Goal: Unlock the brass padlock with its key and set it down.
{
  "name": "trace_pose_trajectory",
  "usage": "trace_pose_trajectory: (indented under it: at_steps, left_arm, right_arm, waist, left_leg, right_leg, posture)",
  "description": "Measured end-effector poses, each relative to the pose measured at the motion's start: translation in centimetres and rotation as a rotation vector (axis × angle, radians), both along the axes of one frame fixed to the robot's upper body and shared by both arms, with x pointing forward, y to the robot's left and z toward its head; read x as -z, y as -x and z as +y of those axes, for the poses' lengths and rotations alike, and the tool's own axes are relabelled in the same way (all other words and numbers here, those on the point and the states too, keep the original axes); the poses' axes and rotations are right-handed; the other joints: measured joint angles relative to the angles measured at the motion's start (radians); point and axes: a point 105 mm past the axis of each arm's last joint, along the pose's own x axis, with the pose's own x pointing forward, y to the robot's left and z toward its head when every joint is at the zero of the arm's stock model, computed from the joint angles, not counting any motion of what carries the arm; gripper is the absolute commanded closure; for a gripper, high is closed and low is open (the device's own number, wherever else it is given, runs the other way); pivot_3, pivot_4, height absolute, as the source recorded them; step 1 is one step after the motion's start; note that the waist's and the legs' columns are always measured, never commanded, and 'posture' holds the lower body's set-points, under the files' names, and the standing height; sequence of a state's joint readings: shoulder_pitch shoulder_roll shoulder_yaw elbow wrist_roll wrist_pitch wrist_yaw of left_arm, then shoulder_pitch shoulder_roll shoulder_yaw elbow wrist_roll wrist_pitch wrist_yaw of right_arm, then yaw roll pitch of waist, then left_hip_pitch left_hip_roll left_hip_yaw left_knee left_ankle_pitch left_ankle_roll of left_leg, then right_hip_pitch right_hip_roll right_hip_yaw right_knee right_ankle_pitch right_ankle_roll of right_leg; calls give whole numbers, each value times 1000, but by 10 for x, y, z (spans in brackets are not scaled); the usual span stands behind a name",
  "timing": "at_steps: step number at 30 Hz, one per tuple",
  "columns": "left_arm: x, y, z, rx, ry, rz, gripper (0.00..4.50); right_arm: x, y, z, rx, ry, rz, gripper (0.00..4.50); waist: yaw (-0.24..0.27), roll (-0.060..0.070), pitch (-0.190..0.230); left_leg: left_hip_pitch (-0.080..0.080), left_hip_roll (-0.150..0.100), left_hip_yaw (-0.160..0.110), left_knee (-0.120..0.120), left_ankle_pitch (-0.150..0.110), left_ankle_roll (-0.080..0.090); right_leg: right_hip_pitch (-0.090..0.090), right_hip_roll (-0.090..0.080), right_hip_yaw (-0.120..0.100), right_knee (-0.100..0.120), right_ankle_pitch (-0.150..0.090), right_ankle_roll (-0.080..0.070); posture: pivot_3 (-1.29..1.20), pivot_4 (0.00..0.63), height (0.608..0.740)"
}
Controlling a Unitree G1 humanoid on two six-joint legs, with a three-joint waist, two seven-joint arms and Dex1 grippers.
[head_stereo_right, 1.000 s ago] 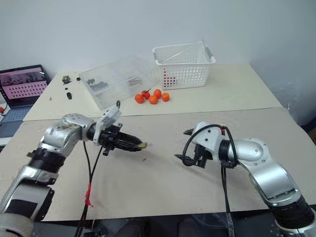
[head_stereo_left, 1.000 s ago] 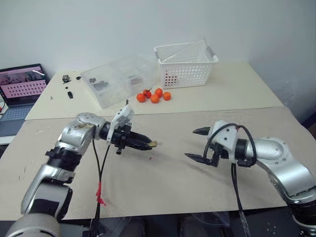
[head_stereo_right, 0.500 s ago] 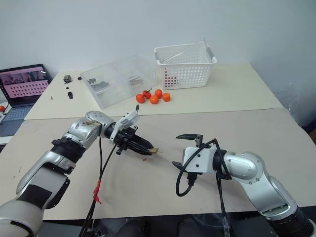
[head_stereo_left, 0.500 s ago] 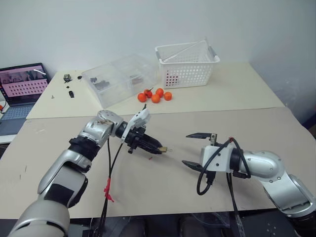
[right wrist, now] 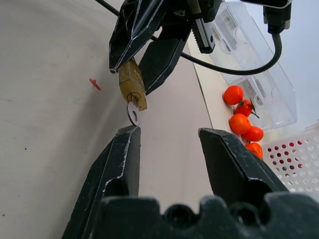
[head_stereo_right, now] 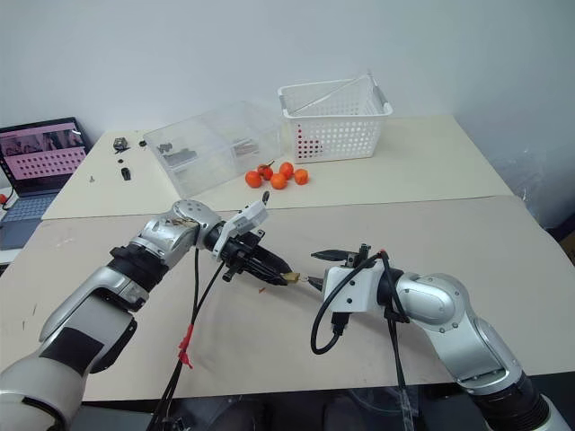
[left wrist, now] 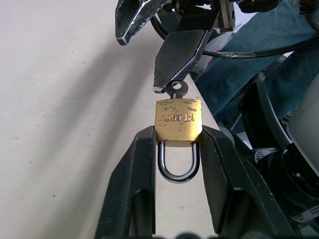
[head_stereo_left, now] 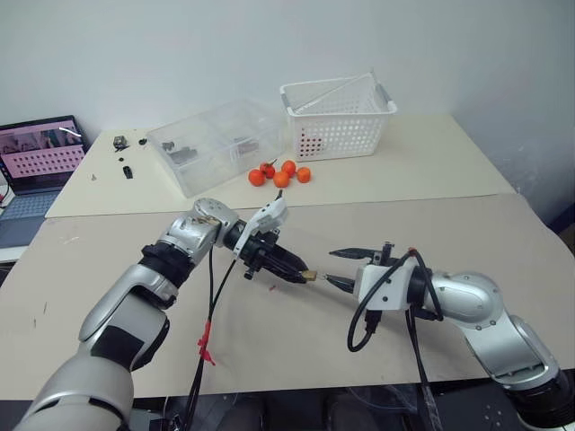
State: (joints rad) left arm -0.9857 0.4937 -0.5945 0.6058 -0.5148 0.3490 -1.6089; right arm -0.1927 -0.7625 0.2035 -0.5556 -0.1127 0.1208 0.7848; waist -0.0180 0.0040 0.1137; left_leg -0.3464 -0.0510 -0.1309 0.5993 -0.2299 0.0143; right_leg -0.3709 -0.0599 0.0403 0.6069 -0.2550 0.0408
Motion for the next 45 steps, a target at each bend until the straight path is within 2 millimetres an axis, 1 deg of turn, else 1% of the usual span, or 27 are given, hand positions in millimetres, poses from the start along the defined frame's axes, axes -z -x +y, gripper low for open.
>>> trace_pose_trajectory:
  at_steps: [7, 14, 19, 21, 24, 27, 31, 36, 45]
  left_arm:
    - [-6, -2, -9, 20, 6, -10, 3708]
    - [-5, -3, -9, 17, 13, -6, 3708]
    - [-8, -4, -10, 16, 20, -6, 3708]
    - [-10, -4, -11, 22, 22, -8, 3708]
    - [-7, -3, -10, 26, 7, -4, 3708]
    - [-6, -2, -10, 30, 0, 1, 3708]
    - [-6, -2, -9, 29, 1, 9, 3708]
    - [-6, -1, -9, 34, 2, 14, 3708]
    - [-6, -1, -9, 34, -1, 18, 3708]
  right_arm:
    - [-3, 4, 4, -13, -9, -5, 2157]
    - [-4, 8, 7, -25, -16, -8, 2157]
    - [-7, 10, 7, -25, -5, -61, 2157]
    - [-7, 12, 3, -26, 9, -118, 2157]
    - [-7, 14, -2, -37, 35, -190, 2157]
    - [-4, 20, -3, -61, 56, -248, 2157]
    - [6, 24, -5, -80, 78, -260, 2157]
    - [4, 25, -3, -90, 70, -297, 2157]
    - [7, 24, -5, -89, 81, -299, 2157]
  waist:
    - [-2, 0, 0]
    - [-2, 0, 0]
    - [0, 0, 0]
    - [1, 0, 0]
    - [1, 0, 0]
    - [0, 0, 0]
    - [-2, 0, 0]
    - [-2, -1, 0]
    - [-1, 0, 0]
  left_leg:
    - [0, 0, 0, 1, -1, 1]
    - [0, 0, 0, 2, -1, 2]
    - [0, 0, 0, 4, -2, 4]
    - [-1, -1, 0, 5, -3, 6]
    - [-1, -1, 0, 7, -5, 8]
    - [0, -1, 0, 7, -5, 9]
    - [0, -1, 0, 7, -5, 9]
    - [0, -1, 0, 7, -5, 9]
    - [0, -1, 0, 7, -6, 9]
  right_leg:
    - [0, 0, 0, 0, 0, 1]
    - [0, 0, 0, 1, 0, 1]
    - [0, 0, 0, 2, -1, 1]
    - [0, 0, 0, 2, -1, 1]
    - [0, 0, 1, 2, -1, 2]
    - [0, 1, 1, 2, -1, 2]
    - [0, 1, 1, 3, -1, 2]
    - [1, 1, 1, 3, -1, 2]
    - [1, 1, 1, 3, -1, 2]
  posture:
    - [0, 150, 740]
    - [0, 150, 740]
    - [0, 150, 740]
    - [0, 150, 740]
    - [0, 150, 740]
    - [0, 150, 740]
    - [0, 150, 740]
    - [0, 150, 740]
    - [0, 150, 740]
